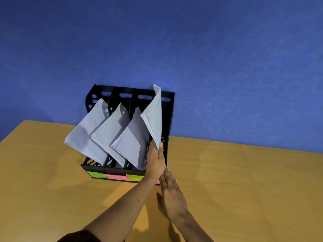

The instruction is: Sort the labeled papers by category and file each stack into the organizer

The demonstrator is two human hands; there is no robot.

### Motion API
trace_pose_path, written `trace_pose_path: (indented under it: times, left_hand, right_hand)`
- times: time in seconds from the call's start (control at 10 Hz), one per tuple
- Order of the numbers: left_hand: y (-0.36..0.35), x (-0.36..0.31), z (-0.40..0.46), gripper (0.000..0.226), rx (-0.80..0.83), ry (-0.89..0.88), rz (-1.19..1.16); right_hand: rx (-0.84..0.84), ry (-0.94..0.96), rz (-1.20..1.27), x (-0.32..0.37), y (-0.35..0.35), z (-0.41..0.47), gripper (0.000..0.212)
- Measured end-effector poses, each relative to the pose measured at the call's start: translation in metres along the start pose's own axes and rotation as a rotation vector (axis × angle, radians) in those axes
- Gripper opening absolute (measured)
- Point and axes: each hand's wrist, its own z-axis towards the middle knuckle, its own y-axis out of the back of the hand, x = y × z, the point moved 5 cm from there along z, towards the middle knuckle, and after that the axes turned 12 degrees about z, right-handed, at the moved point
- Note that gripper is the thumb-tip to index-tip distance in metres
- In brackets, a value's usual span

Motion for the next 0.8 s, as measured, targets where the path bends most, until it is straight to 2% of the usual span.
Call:
trace_pose_path:
  times: [0.1, 0.3, 0.4, 0.7, 0.8]
  left_hand:
    - [-0.004, 0.005, -0.003, 0.058, 0.033, -0.01, 0.068]
    - [-0.003, 0.024, -0.01, 0.041, 0.064, 0.138, 0.19]
    - [0.004, 0.026, -0.018, 0.044, 0.039, 0.18, 0.251]
    - [0.038, 0.022, -0.048, 0.082, -0.032, 0.063, 0.071]
    - [0.053, 0.026, -0.069, 0.083, -0.077, 0.014, 0.139]
  right_hand:
    - [0.011, -0.001, 0.007, -0.002, -0.001, 0.001, 0.07]
    - [0.034, 0.0, 0.042, 0.001, 0.001, -0.001, 0.07]
    - [0.043, -0.005, 0.045, 0.002, 0.003, -0.001, 0.072]
    - [0.003, -0.048, 0.039, 0.002, 0.002, -0.009, 0.086]
    - [-0.009, -0.071, 0.047, 0.004, -0.001, -0.015, 0.085]
